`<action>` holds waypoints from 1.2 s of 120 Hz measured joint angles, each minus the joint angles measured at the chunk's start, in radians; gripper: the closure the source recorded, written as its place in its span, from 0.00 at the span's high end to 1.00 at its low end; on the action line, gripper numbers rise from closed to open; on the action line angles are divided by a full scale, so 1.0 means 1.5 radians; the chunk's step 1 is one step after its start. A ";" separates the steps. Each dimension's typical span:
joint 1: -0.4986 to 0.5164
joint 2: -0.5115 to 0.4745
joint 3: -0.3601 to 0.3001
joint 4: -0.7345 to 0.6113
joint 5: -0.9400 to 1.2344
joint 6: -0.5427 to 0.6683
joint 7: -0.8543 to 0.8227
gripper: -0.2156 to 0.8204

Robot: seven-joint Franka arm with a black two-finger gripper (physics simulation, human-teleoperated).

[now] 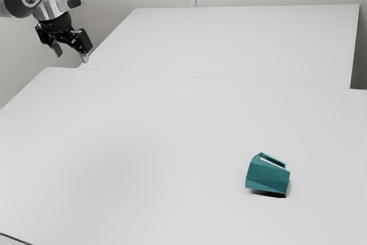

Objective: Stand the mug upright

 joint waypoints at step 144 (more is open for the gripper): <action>-0.104 0.225 -0.042 -0.165 -0.549 0.129 -0.032 0.79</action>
